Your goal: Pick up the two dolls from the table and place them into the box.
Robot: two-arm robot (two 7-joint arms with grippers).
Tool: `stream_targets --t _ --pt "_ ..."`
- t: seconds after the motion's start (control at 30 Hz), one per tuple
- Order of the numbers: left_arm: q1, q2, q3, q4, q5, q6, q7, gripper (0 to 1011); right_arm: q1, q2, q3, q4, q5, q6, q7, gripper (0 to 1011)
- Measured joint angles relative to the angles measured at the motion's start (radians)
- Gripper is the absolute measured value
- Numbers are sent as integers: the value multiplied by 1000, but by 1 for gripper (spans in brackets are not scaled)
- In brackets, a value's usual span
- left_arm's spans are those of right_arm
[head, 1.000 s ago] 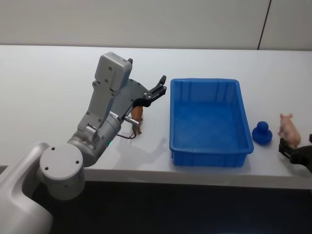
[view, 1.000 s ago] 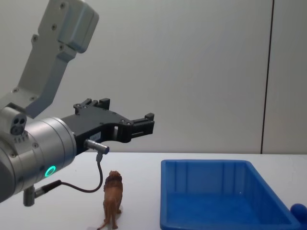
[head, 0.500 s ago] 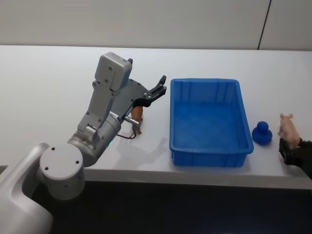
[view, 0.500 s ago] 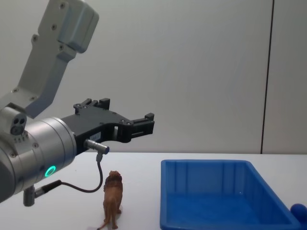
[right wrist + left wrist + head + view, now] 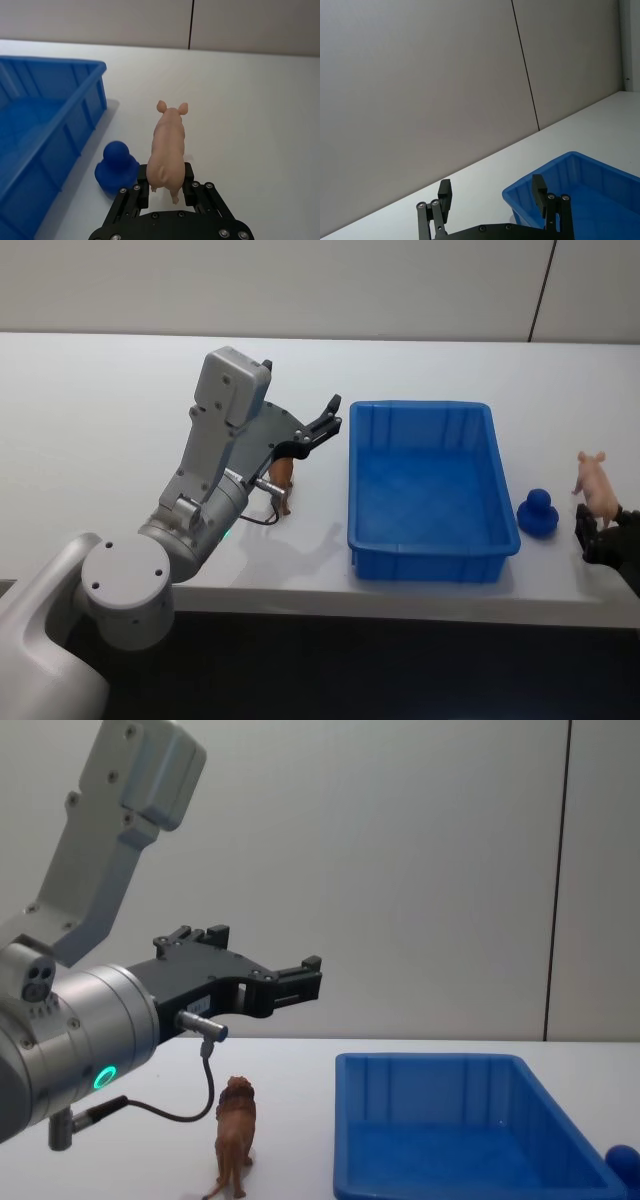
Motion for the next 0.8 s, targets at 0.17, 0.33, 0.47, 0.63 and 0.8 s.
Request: stream_targets --t 0.17,0.33,0.47,0.63,0.8 --pt "0 0 0 0 0 0 0 1001 -8 0 -1 -20 -20 -42 -2 362" --pt "0 0 0 0 0 0 0 1001 -17 2 -2 -52 -47 -94 7 362" --pt "0 0 0 0 0 0 0 1001 -21 2 -5 -79 -63 -122 26 361" --pt "0 0 0 0 0 0 0 1001 -23 1 -12 -119 -79 -142 65 362" --pt "0 0 0 0 0 0 0 1002 -17 -3 -19 -151 -85 -141 107 362"
